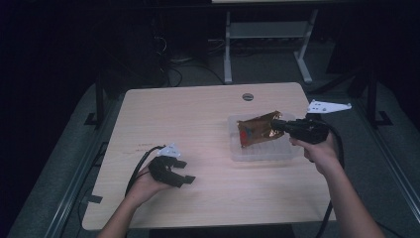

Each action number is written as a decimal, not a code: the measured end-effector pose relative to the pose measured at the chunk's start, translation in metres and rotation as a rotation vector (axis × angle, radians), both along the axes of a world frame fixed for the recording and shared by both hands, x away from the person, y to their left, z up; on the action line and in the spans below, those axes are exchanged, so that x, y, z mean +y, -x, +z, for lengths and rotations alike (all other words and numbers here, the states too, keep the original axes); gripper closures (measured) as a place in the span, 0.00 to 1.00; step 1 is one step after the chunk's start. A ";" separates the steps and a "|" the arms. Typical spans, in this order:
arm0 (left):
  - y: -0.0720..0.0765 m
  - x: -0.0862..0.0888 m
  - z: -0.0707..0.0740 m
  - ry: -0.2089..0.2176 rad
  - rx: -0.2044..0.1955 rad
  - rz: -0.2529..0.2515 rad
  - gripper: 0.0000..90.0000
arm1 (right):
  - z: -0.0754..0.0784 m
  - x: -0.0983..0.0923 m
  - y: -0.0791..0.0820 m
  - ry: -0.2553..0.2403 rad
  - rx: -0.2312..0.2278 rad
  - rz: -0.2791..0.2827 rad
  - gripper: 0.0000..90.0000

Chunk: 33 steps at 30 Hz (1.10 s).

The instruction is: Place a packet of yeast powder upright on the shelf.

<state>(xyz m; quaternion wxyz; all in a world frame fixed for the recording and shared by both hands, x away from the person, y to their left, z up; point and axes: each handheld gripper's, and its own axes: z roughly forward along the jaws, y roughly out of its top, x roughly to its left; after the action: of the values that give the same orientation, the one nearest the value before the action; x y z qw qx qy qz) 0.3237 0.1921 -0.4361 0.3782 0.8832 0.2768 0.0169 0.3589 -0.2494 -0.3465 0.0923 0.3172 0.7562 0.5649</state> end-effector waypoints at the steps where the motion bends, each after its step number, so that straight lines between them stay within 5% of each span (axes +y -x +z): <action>1: 0.000 0.000 0.000 -0.001 0.000 0.000 0.33 | 0.000 0.002 -0.001 0.000 0.004 0.002 0.99; 11: 0.001 0.000 0.000 0.000 0.001 -0.008 0.33 | 0.001 0.013 -0.004 0.024 0.006 0.012 0.99; 21: 0.001 0.000 0.001 0.010 0.004 -0.010 0.33 | 0.012 0.004 0.008 0.031 0.006 0.027 0.99; 33: 0.000 0.000 0.001 -0.001 0.010 -0.020 0.32 | 0.007 0.025 -0.012 0.032 0.042 0.020 0.93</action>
<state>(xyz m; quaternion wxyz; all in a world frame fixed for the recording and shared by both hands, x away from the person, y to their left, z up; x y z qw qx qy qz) 0.3233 0.1916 -0.4348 0.3763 0.8863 0.2699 0.0089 0.3714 -0.2242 -0.3398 0.0759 0.3197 0.7700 0.5469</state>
